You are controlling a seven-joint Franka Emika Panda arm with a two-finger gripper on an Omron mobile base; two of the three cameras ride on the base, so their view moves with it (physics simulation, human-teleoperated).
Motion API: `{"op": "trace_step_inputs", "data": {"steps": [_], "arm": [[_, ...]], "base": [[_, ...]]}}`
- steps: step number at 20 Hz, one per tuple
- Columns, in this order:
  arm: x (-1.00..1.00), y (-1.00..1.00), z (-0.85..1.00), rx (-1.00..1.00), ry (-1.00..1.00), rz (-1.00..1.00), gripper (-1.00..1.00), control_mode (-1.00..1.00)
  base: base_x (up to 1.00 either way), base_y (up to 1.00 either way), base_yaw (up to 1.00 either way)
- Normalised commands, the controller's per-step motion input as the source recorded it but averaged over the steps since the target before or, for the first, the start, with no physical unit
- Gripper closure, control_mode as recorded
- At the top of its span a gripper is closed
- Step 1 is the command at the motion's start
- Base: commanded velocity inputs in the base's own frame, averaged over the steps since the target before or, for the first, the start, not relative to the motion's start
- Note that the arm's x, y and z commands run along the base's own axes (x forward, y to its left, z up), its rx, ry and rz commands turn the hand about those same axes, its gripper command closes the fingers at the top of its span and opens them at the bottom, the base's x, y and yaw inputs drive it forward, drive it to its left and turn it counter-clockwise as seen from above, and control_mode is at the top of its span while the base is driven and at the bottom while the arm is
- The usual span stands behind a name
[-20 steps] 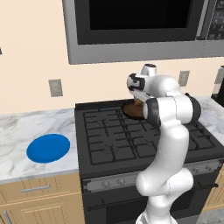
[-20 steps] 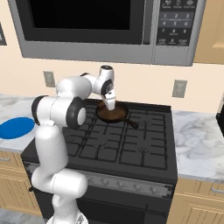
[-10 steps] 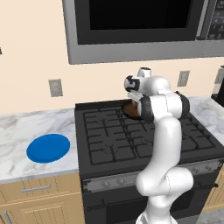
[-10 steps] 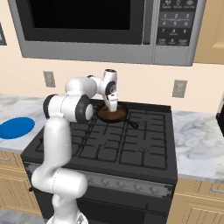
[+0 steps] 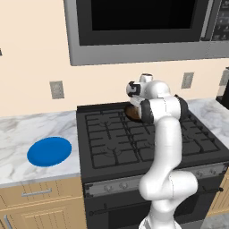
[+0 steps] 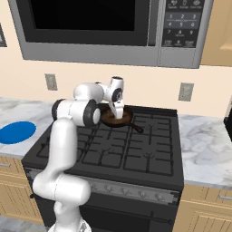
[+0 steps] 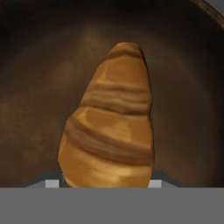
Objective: Pick the croissant and place it on the pan. Then turn on the stove to warm the croissant.
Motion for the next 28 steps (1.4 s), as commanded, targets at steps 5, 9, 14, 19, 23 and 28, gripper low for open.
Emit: {"op": "trace_step_inputs", "data": {"steps": [5,9,14,19,23,28], "arm": [[0.33,0.00,-0.27,0.00,0.05,-0.03,1.00,-1.00],[0.20,0.00,-0.10,0.00,0.02,-0.04,-1.00,-1.00],[-0.05,-0.05,0.00,0.00,-0.03,-0.03,-1.00,-1.00],[-0.43,-0.20,0.00,0.00,-0.23,-0.01,-1.00,-1.00],[-0.48,-0.03,0.00,0.00,-0.35,0.00,-1.00,-1.00],[-0.43,0.00,0.00,0.00,-0.40,0.00,-1.00,-1.00]], "base": [[0.00,0.00,0.00],[0.00,0.00,0.00],[0.00,0.00,0.00],[0.00,0.00,0.00],[0.00,0.00,0.00],[0.00,0.00,0.00]]}}
